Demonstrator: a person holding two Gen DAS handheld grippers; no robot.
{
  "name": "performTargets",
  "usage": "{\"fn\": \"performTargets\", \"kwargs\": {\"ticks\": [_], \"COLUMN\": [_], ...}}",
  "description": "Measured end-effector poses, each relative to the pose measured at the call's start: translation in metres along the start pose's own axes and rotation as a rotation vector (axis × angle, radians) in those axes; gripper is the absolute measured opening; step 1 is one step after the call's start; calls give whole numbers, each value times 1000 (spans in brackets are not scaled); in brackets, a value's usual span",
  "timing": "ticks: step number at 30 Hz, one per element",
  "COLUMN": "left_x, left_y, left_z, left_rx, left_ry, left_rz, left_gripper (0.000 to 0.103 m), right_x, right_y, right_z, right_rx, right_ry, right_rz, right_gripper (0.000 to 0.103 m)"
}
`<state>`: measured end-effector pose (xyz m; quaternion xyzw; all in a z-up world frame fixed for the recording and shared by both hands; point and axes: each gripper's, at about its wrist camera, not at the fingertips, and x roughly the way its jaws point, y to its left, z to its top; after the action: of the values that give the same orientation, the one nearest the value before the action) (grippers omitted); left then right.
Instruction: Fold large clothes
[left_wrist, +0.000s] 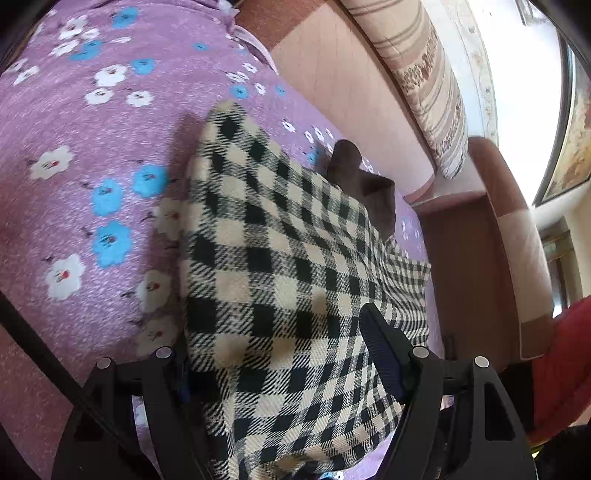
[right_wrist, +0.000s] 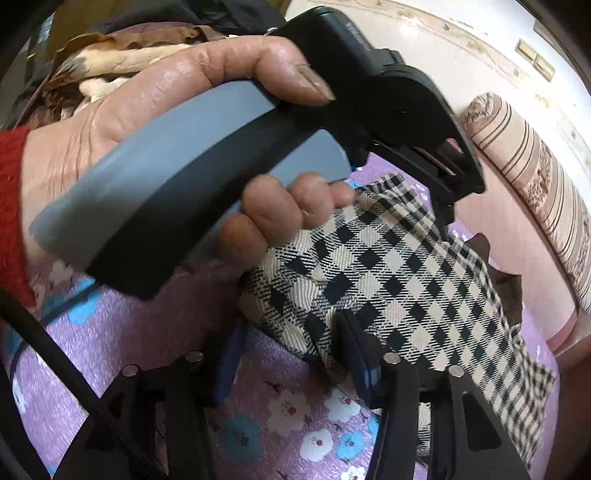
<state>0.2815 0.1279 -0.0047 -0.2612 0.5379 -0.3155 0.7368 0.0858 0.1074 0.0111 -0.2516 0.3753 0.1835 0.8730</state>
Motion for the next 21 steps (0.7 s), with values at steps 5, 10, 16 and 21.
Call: {"fn": "performTargets", "kwargs": {"ticks": [5, 10, 16, 21], "left_x": [0, -12, 4, 50], "left_y": [-17, -54, -127, -212], "left_z": [-1, -10, -10, -17], "left_rx": [48, 107, 202, 327], "left_ry": [-10, -83, -73, -34], "left_rz": [100, 180, 278, 280], "left_gripper": [19, 16, 16, 6], "right_x": [-7, -36, -83, -120], "right_y": [10, -10, -57, -125], "right_z": [1, -4, -27, -67], "right_rx": [-7, 87, 204, 359], "right_ry": [-10, -69, -156, -198], "right_rz": [-28, -24, -71, -129], "right_gripper": [15, 12, 11, 11]}}
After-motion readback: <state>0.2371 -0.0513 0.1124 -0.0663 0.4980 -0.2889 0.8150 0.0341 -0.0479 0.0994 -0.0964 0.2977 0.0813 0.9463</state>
